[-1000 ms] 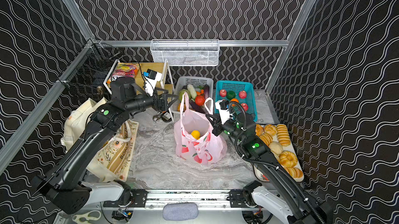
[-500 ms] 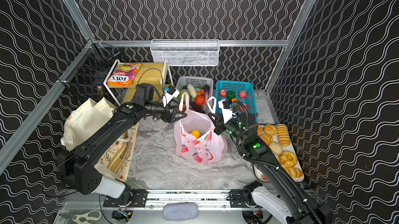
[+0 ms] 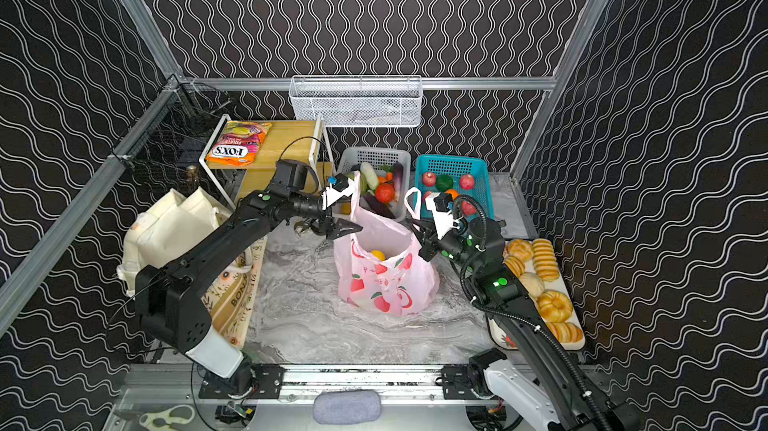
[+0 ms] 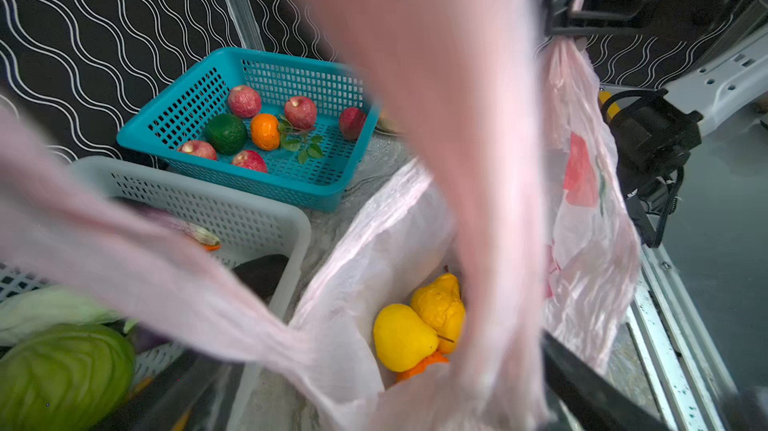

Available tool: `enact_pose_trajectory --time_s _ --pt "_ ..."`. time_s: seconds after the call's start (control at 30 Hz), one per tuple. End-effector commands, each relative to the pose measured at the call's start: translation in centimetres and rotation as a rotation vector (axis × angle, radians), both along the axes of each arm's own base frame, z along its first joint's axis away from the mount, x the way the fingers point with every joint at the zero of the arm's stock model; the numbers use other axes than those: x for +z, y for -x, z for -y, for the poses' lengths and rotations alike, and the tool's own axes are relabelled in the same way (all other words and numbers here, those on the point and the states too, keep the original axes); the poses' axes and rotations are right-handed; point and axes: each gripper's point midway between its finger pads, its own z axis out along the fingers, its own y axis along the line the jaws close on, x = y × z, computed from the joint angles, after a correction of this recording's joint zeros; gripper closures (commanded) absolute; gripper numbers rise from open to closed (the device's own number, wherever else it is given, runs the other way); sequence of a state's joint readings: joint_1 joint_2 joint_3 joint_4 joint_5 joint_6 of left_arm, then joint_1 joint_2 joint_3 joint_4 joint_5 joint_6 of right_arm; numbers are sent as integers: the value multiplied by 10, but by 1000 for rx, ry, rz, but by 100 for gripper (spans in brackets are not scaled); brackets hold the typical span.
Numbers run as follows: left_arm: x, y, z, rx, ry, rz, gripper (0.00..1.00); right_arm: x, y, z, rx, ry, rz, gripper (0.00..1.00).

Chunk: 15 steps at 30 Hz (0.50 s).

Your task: Place the mixed food into the grocery bags and tie them

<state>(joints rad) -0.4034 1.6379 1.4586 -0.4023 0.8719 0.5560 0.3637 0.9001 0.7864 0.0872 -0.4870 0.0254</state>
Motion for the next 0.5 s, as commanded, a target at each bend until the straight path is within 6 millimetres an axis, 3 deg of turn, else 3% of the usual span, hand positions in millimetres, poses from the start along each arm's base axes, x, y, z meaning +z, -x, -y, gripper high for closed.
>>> enact_pose_trajectory --time_s 0.0,0.2,0.4,0.47 --pt "14 -7 6 -38 74 58 1 2 7 -4 52 3 22 97" --pt "17 -8 15 -107 129 3 5 1 11 -7 83 -13 17 96" --pt "8 -16 14 -55 91 -71 31 2 8 -6 71 -18 10 96" --pt "5 -16 12 -35 84 -82 35 2 8 -7 70 -20 3 95"
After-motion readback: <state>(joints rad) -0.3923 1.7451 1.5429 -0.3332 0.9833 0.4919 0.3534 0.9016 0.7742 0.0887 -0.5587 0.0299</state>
